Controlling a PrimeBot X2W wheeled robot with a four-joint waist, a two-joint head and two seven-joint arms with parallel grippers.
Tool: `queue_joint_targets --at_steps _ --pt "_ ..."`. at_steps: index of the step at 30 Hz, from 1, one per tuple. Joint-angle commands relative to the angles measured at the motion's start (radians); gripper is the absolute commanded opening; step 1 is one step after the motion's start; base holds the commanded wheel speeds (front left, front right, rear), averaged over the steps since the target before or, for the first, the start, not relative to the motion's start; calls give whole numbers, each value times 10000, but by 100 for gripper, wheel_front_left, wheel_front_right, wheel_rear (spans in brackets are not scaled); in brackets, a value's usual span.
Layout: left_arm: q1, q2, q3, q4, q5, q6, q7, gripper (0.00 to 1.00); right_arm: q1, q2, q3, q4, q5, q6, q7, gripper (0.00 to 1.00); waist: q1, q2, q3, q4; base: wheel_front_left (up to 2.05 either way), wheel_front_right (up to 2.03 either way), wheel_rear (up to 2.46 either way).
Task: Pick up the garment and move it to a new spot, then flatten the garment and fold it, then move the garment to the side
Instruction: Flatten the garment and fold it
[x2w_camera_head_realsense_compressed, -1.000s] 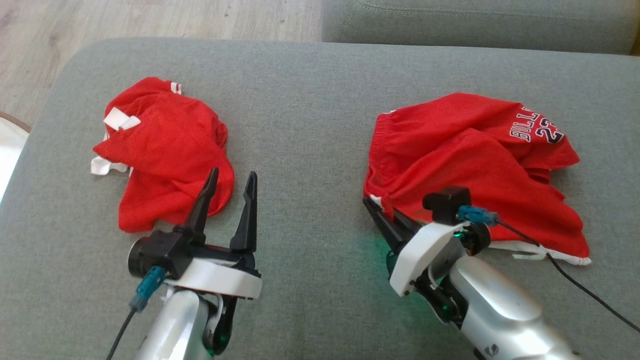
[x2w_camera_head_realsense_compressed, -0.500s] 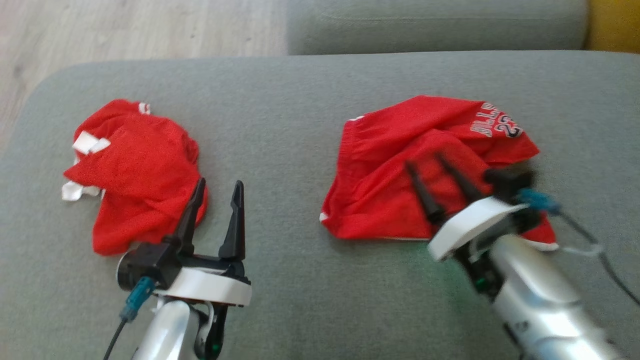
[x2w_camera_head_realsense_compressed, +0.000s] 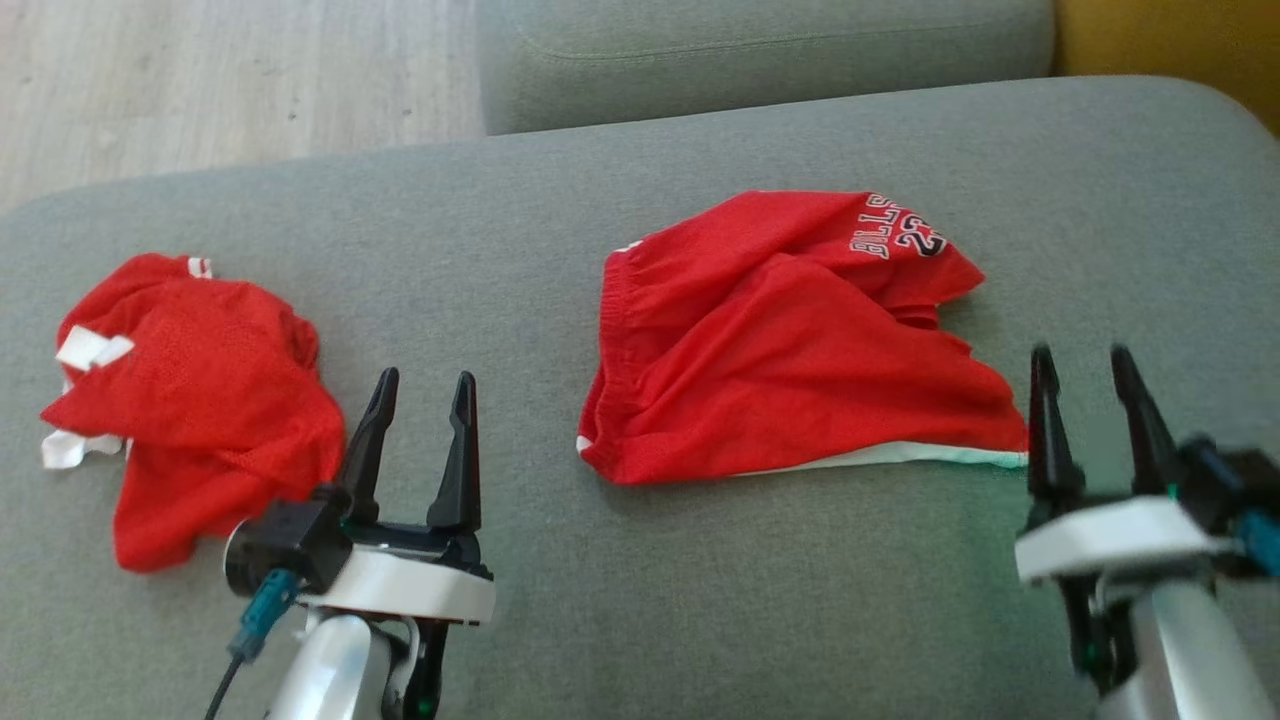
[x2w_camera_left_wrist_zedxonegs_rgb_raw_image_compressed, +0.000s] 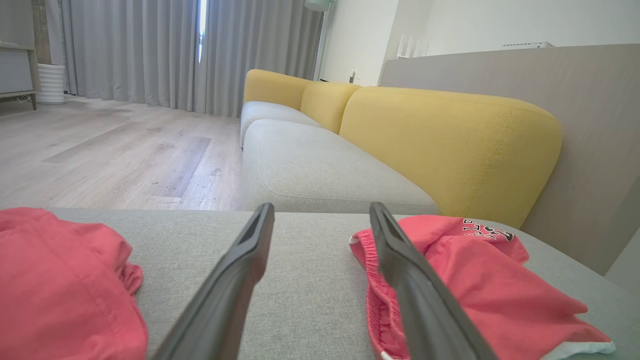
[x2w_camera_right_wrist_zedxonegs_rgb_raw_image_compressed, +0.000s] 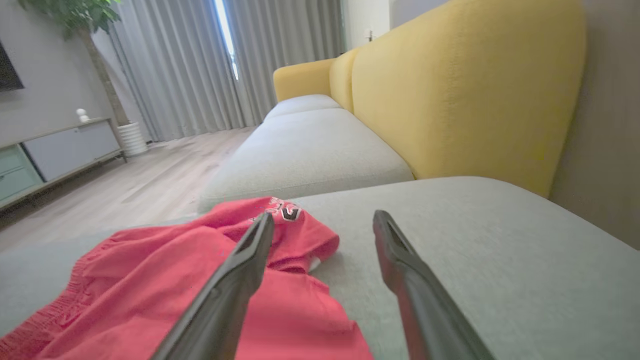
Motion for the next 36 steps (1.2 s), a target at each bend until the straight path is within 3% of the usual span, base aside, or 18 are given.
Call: queue_joint_targets --at_steps 1,13,20,36 --pt "-248 35 350 -363 82 -20 -95 100 -17 47 76 -459 -173 -7 -106 100 0 0 3 -49 0 0 0" --pt "-205 35 278 -316 144 -126 -95 100 765 303 -58 -1085 -190 -7 -108 100 0 0 84 -226 0 0 0" --pt "-268 35 180 -285 179 -156 -95 100 759 304 -131 -555 -252 -7 -107 100 0 0 128 -133 0 0 0" --pt "-484 35 -128 -180 205 -193 -95 100 -864 305 -923 3106 34 -7 629 100 0 0 569 357 0 0 0"
